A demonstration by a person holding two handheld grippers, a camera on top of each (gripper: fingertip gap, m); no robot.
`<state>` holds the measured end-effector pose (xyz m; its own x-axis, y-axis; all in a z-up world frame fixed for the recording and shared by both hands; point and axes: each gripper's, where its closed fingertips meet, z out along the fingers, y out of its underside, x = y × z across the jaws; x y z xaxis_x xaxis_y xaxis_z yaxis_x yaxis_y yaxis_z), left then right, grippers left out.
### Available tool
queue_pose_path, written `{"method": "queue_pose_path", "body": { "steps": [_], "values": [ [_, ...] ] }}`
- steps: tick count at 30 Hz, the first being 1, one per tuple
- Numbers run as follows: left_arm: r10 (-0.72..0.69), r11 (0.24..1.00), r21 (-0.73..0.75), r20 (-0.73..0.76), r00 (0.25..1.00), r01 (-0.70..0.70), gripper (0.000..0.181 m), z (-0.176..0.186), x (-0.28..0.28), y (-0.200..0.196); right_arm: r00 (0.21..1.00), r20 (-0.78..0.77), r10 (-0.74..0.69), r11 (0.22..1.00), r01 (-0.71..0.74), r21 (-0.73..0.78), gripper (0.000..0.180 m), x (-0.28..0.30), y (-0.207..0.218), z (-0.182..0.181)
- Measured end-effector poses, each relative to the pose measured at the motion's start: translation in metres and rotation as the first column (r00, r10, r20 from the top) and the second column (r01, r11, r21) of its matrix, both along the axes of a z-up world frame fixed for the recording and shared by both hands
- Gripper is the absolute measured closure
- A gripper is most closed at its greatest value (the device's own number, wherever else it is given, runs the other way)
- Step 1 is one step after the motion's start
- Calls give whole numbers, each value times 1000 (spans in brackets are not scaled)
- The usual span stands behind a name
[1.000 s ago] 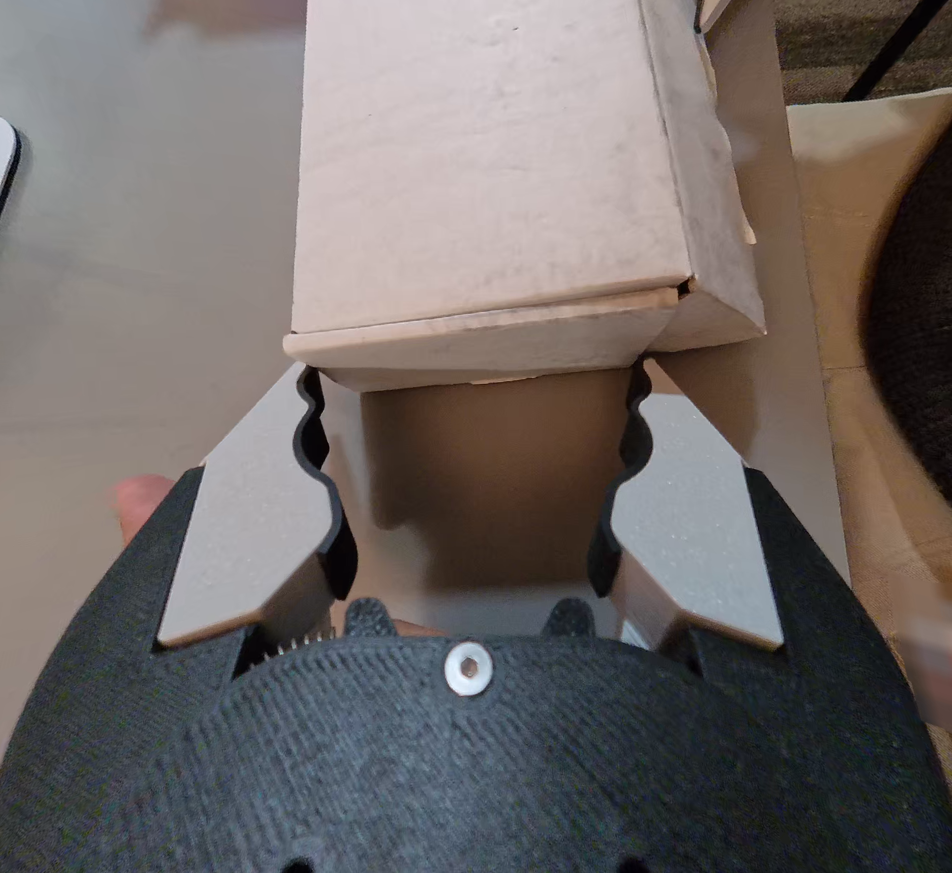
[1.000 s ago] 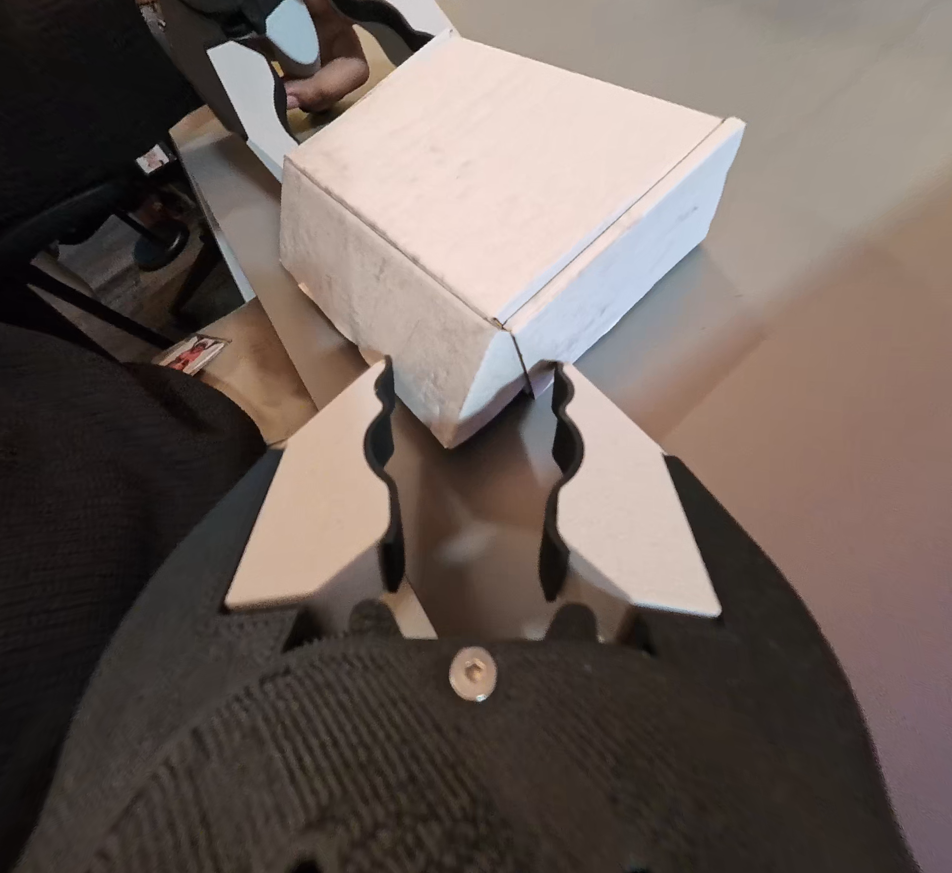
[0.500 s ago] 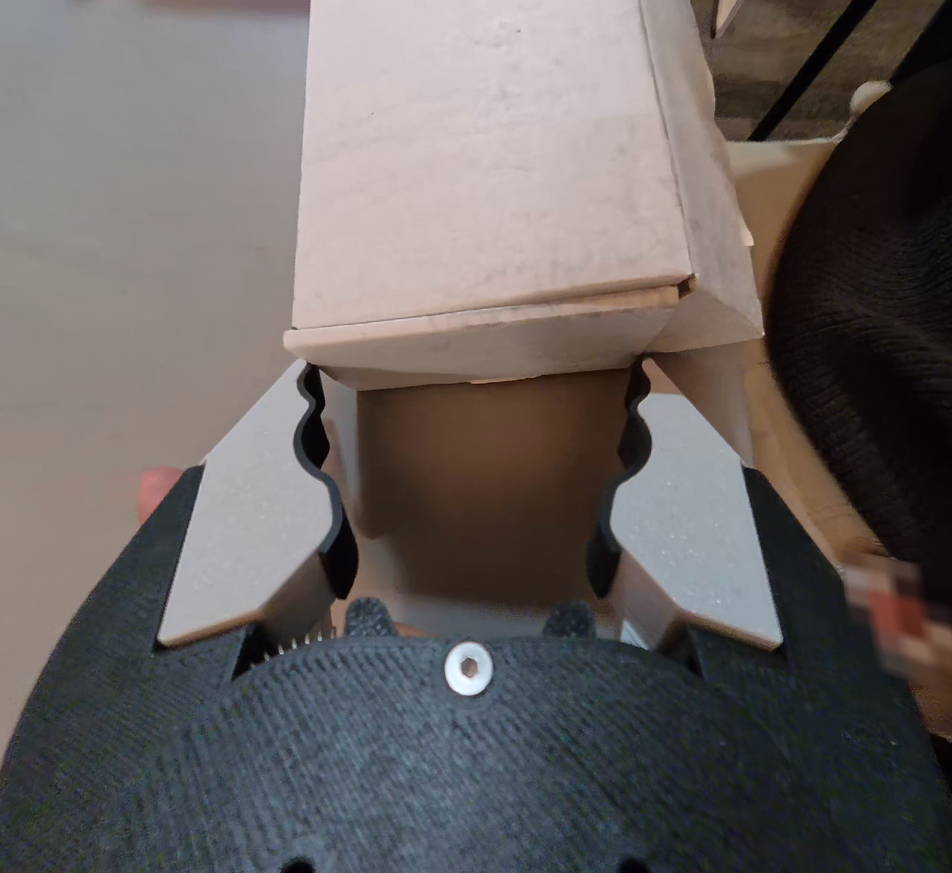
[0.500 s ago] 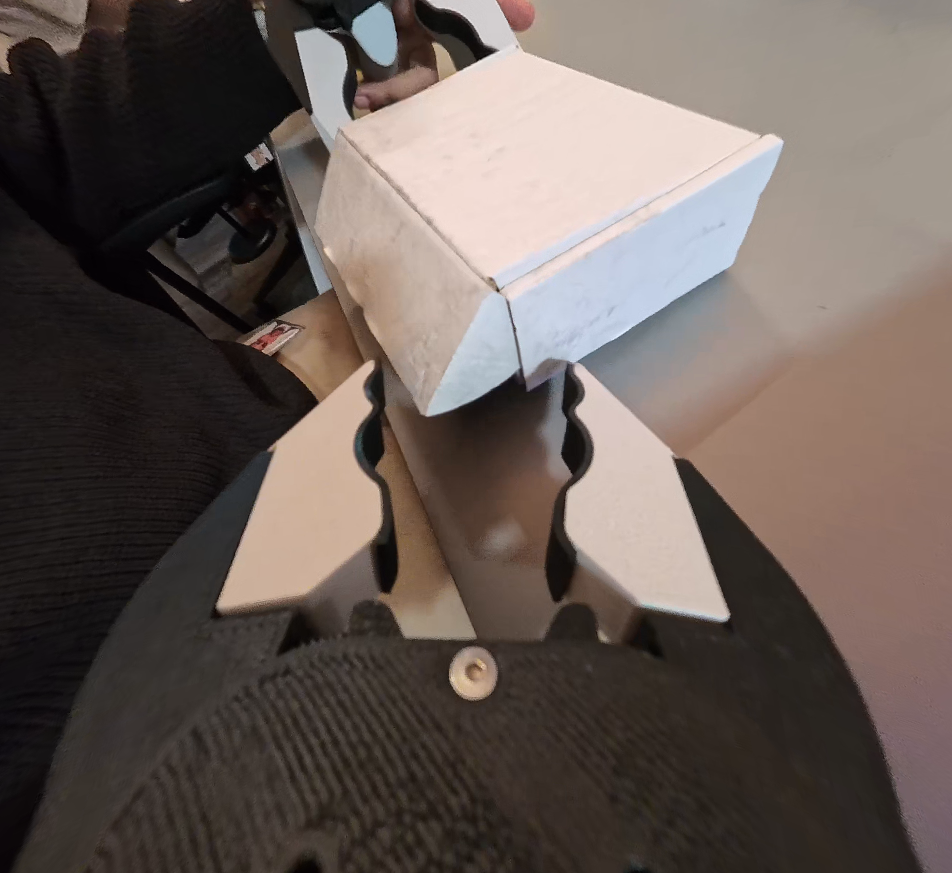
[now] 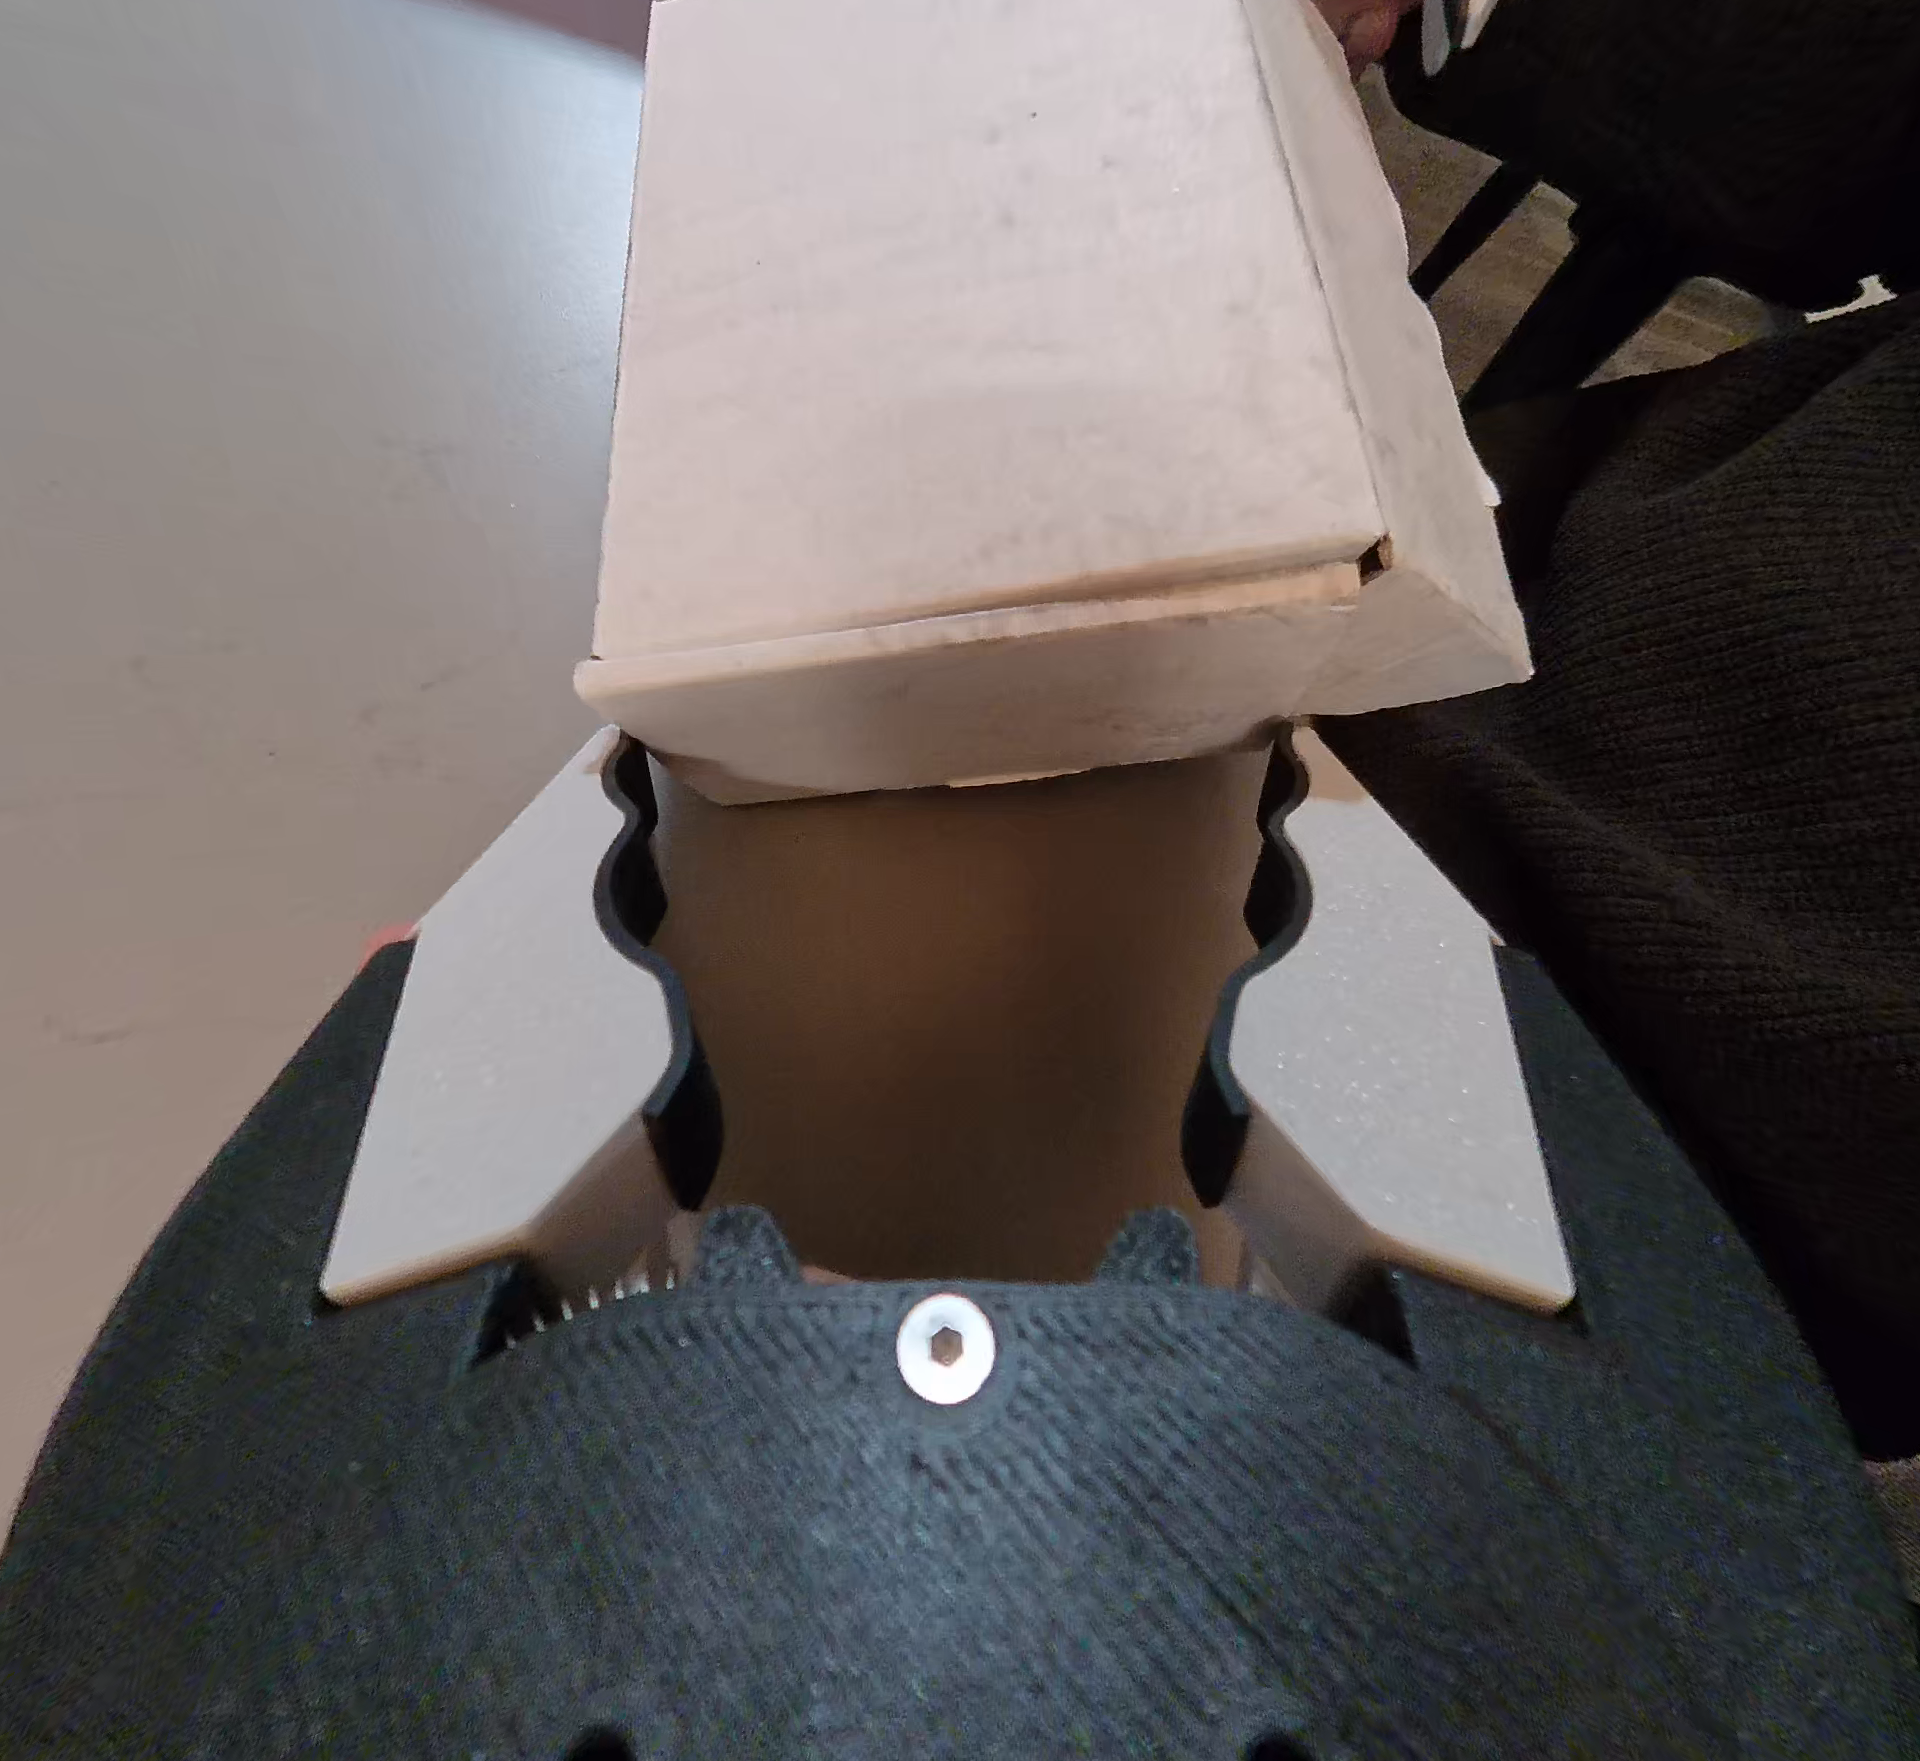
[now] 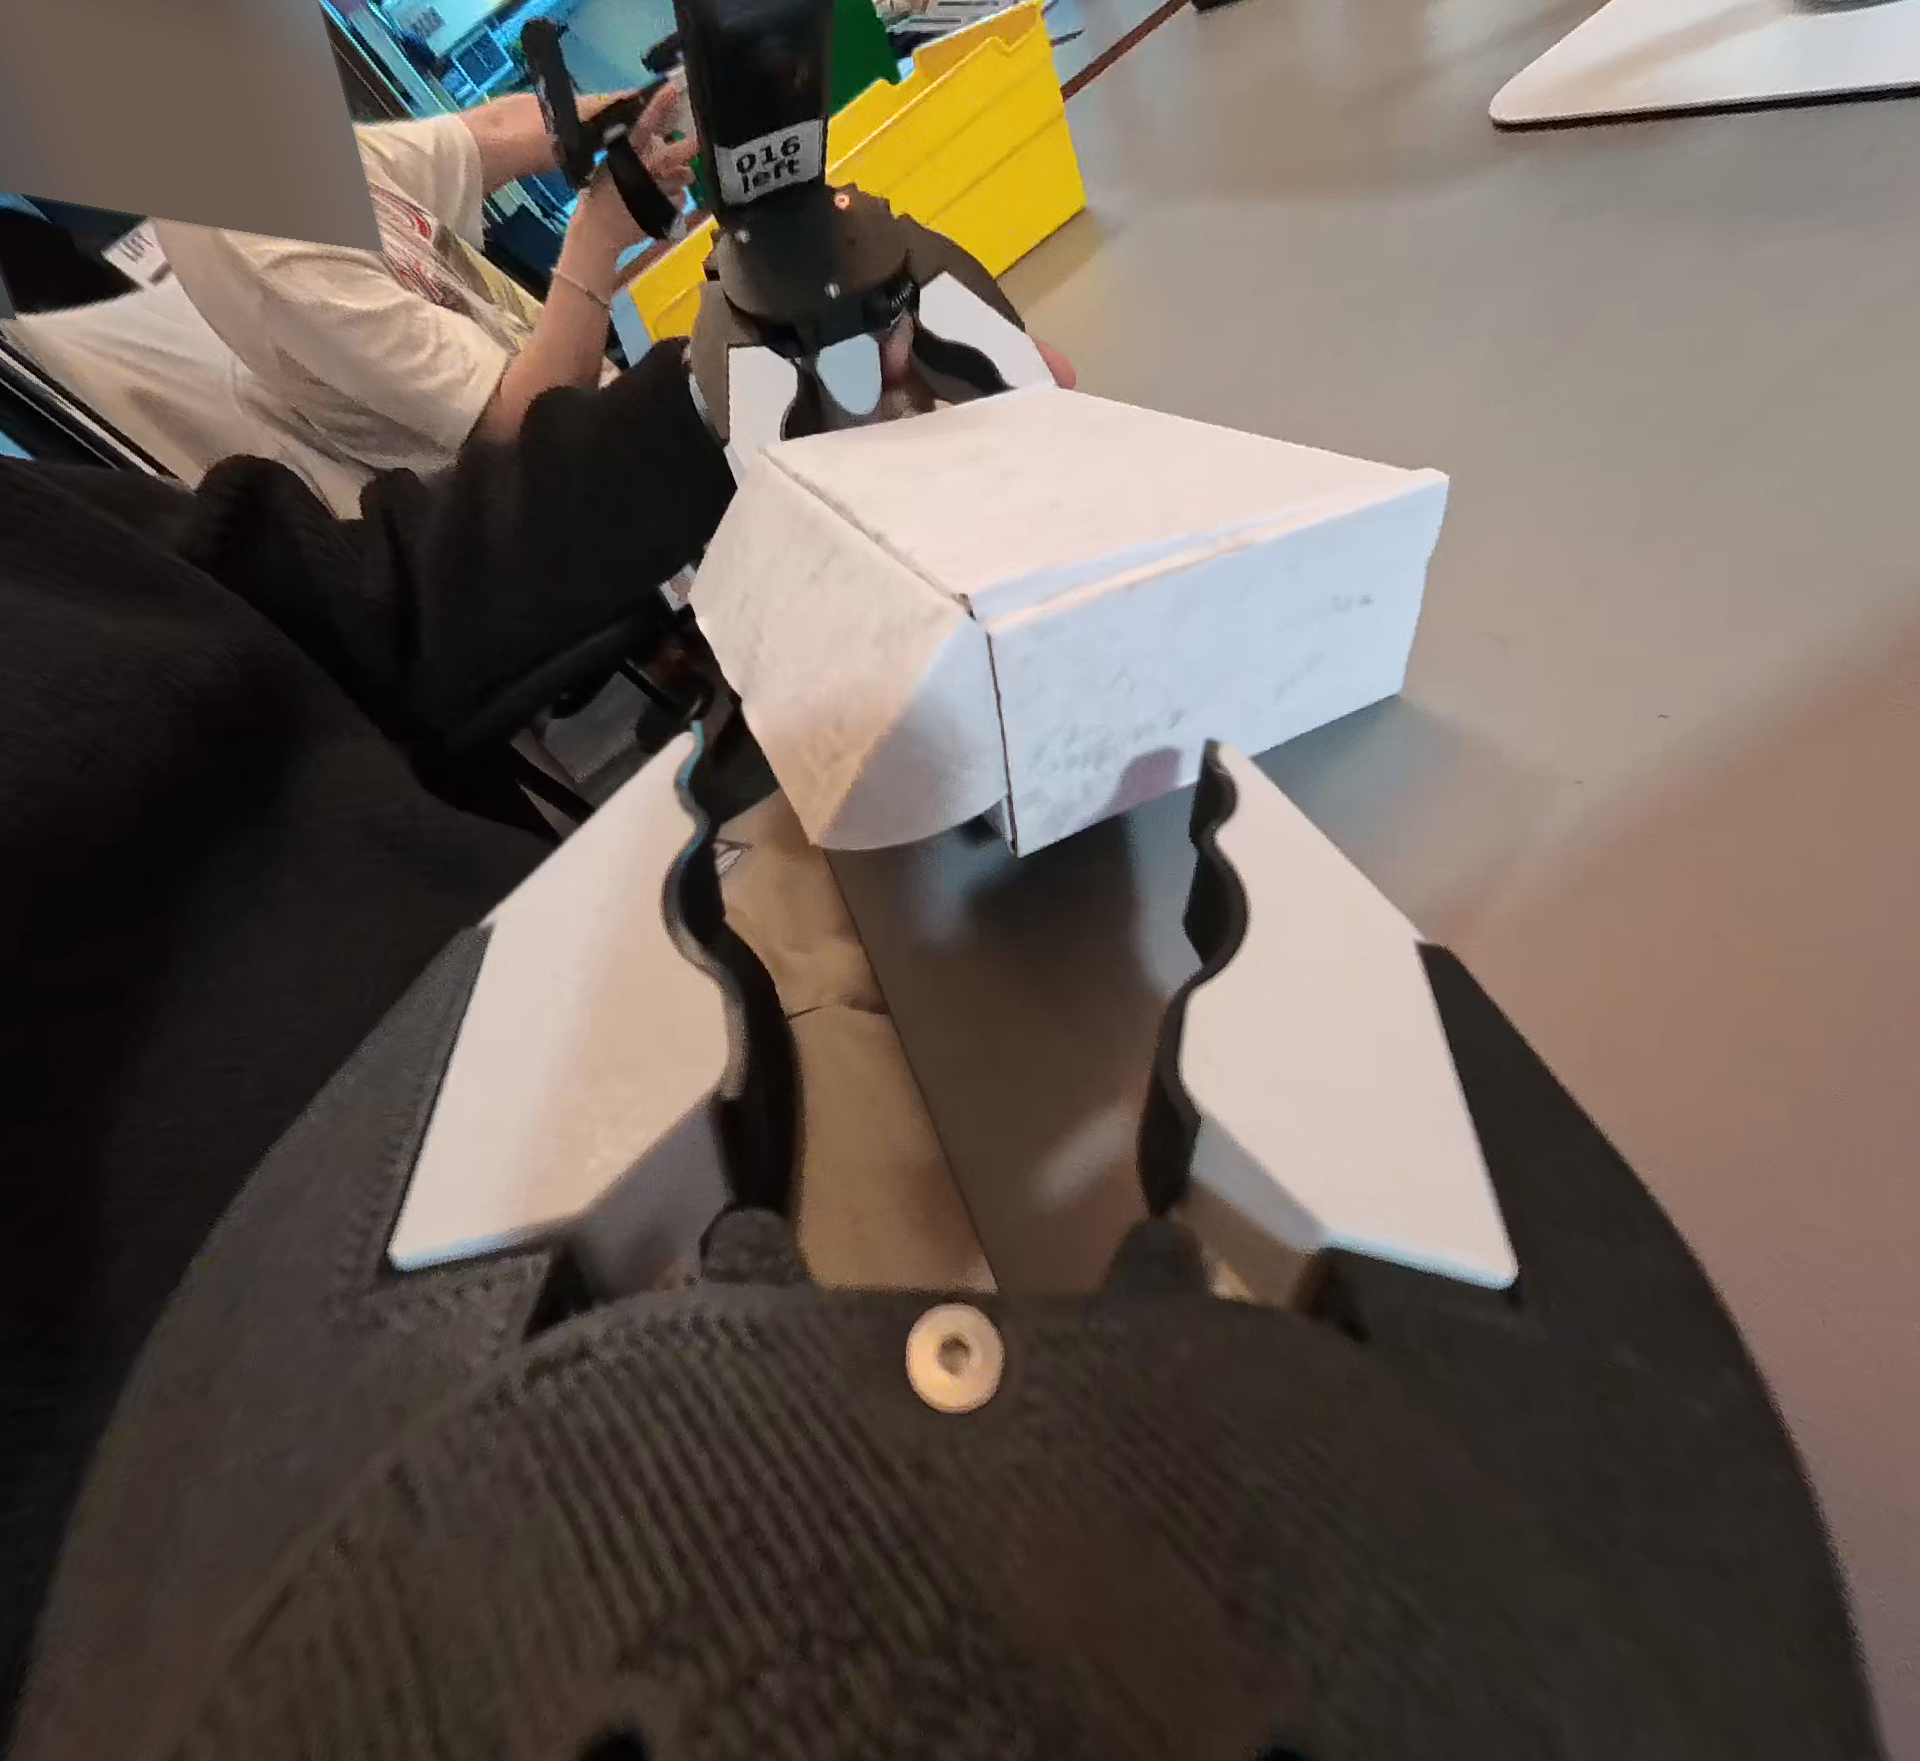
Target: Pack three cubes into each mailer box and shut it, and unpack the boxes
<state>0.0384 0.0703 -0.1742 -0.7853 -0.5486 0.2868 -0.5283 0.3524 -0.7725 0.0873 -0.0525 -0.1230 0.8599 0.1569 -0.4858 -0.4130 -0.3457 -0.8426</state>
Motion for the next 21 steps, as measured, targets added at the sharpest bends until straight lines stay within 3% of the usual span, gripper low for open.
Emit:
{"method": "queue_pose_path", "body": {
  "steps": [10, 14, 21],
  "values": [
    [-15, 1000, 5, 6, 1000, 15, 67, 0, -2, -1, 1000, 13, 7, 999, -6, -52, 114, -3, 5, -11],
    [-13, 1000, 7, 14, 1000, 13, 86, 0, -2, -1, 999, 42, -11, 996, 15, -84, 121, 2, 4, -18],
    [-45, 996, 77, -3, 999, 45, 77, -10, -8, -9, 998, 64, -29, 994, 35, -108, 130, 3, 6, -22]
  ]
}}
